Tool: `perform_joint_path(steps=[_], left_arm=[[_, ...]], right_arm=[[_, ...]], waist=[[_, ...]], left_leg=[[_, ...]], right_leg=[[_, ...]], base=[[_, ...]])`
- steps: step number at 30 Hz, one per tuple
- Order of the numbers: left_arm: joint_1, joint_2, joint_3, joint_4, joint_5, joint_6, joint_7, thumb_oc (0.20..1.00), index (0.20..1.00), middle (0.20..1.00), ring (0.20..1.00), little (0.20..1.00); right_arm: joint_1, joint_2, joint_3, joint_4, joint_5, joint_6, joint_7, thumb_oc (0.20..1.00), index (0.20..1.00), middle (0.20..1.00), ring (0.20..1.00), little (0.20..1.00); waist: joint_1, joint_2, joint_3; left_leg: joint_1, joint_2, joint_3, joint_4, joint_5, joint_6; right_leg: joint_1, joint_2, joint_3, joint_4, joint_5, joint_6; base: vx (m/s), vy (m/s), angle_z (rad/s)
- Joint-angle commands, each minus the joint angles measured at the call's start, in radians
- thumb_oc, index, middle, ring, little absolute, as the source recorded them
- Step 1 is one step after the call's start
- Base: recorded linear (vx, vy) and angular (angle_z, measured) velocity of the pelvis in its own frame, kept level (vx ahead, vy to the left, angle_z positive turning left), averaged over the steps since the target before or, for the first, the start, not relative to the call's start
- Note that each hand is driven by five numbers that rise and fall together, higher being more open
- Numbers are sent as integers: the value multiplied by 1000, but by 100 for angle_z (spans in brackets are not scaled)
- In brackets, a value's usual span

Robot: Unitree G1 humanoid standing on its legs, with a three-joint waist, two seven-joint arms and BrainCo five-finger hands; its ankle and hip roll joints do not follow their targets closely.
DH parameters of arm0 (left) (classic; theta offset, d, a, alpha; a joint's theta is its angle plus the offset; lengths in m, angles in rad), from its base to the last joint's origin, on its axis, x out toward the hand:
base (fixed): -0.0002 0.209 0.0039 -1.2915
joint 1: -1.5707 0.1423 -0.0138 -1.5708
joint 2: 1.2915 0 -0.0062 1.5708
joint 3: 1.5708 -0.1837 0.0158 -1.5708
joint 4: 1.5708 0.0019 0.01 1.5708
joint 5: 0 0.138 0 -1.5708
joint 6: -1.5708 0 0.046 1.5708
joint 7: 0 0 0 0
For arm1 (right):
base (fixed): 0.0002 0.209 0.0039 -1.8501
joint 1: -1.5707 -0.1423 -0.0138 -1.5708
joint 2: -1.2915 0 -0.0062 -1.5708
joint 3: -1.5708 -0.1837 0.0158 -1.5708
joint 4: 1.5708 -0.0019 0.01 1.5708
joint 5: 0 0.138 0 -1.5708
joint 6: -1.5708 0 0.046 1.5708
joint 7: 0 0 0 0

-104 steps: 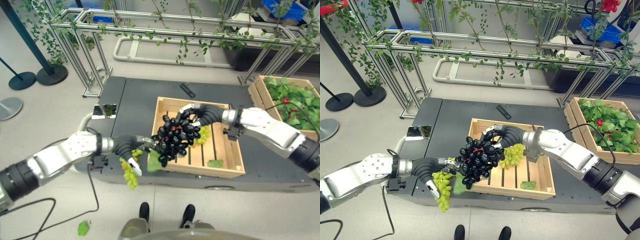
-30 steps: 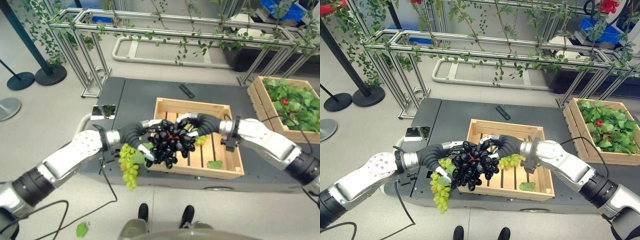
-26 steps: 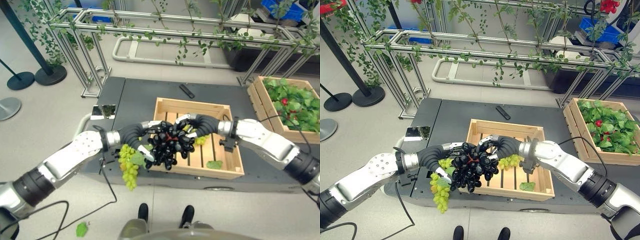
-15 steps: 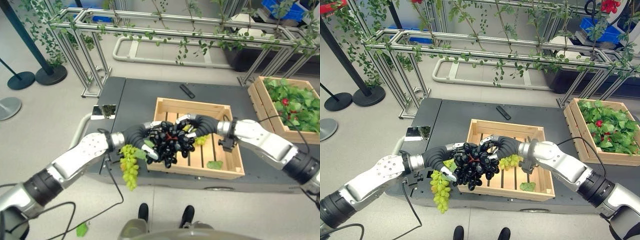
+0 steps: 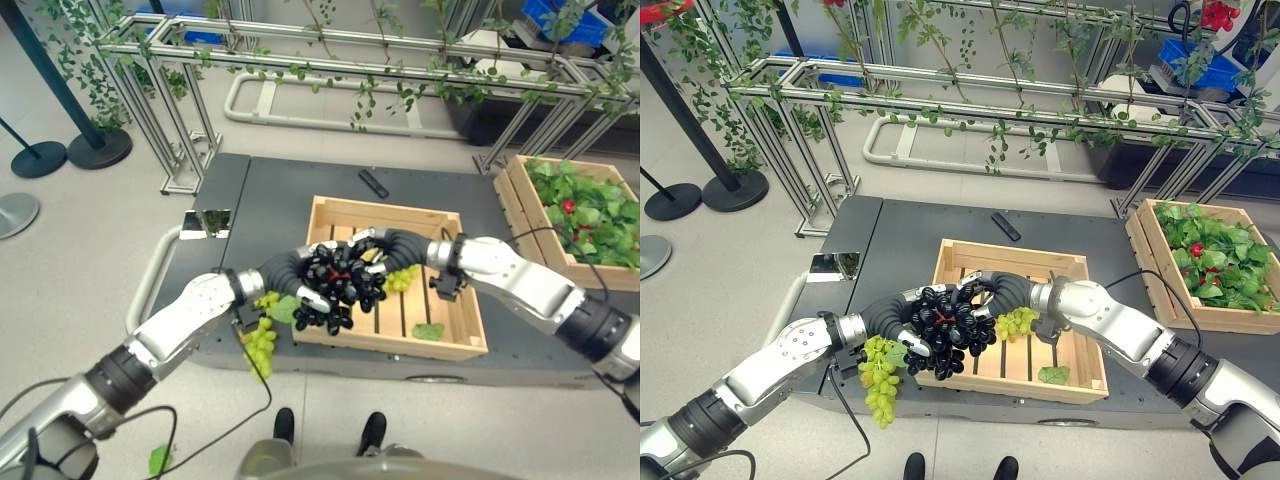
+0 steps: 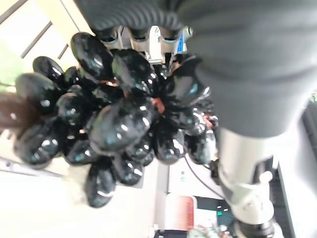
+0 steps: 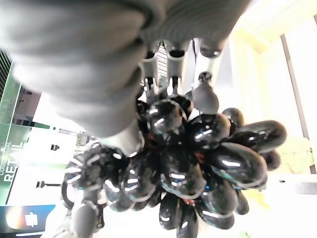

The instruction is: Pick up the fruits from the basket on one side to the basket on the other side

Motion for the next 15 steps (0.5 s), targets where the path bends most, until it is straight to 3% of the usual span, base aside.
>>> perform_joint_path(steps=[1, 15], left_arm=[[19, -76, -83, 8, 106, 12, -37, 1000, 1000, 1000, 1000, 1000], [124, -53, 4, -8, 148, 19, -49, 1000, 1000, 1000, 1000, 1000]], right_arm=[[-246, 160, -42, -105, 43, -127, -6, 200, 200, 200, 200, 200], [-312, 131, -125, -10, -53, -167, -77, 200, 200, 200, 200, 200]], waist=[[14, -49, -34], [20, -51, -45]], left_leg=[[-45, -53, -27, 61, -43, 15], [-44, -54, -26, 67, -51, 18]], right_leg=[[-5, -87, -14, 31, 69, 140], [-4, -87, -13, 30, 68, 140]], base=[[0, 0, 0], [0, 0, 0]])
